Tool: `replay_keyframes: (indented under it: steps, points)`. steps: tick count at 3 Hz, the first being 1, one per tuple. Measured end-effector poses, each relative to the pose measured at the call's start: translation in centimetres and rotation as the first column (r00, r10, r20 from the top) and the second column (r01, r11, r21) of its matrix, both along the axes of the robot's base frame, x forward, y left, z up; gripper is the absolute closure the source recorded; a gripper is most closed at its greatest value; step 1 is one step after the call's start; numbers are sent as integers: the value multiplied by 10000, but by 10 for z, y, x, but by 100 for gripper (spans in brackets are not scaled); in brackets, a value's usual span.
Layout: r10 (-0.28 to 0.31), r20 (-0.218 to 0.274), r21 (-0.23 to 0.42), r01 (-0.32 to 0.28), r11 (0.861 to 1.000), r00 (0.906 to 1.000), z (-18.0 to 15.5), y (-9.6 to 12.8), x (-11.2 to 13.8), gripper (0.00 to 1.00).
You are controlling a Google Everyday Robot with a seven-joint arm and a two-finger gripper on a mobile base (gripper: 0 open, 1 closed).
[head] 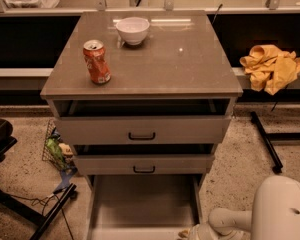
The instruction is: Open bottom drawer
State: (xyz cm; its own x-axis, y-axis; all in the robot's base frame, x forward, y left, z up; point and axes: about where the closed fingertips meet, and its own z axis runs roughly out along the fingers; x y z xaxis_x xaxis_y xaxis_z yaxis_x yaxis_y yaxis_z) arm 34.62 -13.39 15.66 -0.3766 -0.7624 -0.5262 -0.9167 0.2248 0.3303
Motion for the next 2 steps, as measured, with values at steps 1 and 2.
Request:
replay_keyframes:
  steps: [1, 2]
  points:
    - [1, 2, 1, -1, 10000, 10000, 0, 2, 19, 0]
    - [2, 1, 1, -2, 10000, 10000, 0, 3, 22, 24]
